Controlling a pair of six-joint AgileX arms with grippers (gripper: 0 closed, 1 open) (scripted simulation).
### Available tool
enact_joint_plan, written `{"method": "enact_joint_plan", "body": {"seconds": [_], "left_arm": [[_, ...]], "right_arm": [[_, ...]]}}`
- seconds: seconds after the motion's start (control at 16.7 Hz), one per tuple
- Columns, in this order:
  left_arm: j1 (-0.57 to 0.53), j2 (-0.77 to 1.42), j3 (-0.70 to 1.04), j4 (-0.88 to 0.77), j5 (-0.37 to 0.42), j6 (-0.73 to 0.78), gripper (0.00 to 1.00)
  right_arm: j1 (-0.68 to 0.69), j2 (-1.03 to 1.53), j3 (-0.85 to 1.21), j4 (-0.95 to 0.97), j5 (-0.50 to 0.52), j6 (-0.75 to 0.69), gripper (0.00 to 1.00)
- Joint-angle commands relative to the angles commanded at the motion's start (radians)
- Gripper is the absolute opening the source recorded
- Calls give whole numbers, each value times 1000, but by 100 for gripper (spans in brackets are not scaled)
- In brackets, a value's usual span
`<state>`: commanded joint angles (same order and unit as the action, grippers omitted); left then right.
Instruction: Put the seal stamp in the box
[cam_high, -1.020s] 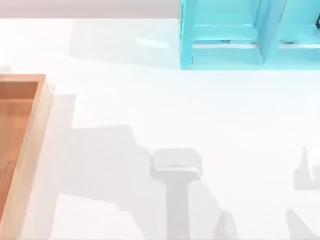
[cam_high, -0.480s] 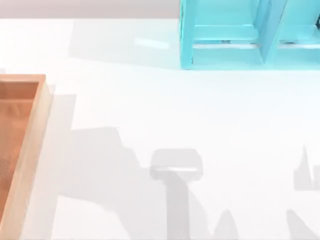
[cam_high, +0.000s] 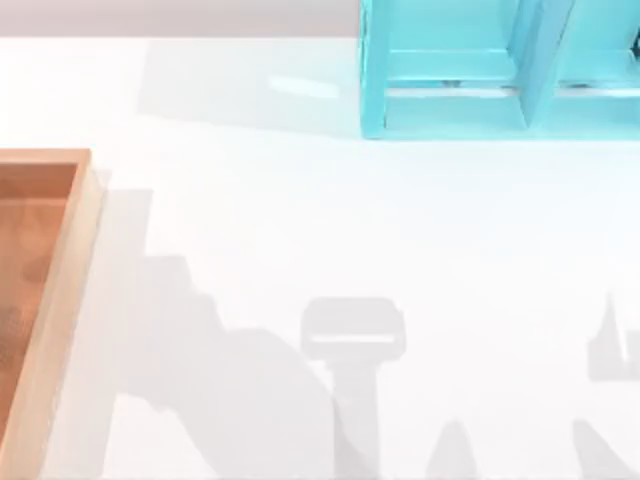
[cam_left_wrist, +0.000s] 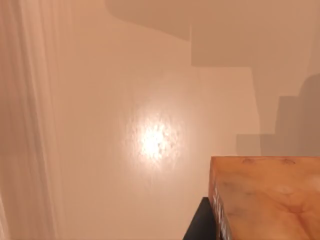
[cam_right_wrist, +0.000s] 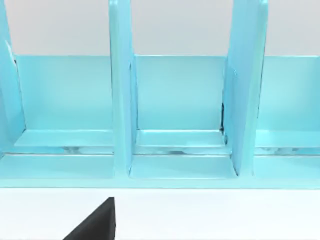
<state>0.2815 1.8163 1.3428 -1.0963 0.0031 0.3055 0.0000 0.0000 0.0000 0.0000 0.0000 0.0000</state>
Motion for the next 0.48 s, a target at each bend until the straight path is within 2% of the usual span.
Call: {"method": "enact_joint_plan", "body": {"seconds": [0.06, 0.48], "left_arm": [[0, 0, 0, 0, 0, 0, 0], [0, 0, 0, 0, 0, 0, 53]], "right_arm": [[0, 0, 0, 0, 0, 0, 100], [0, 0, 0, 0, 0, 0, 100]]}}
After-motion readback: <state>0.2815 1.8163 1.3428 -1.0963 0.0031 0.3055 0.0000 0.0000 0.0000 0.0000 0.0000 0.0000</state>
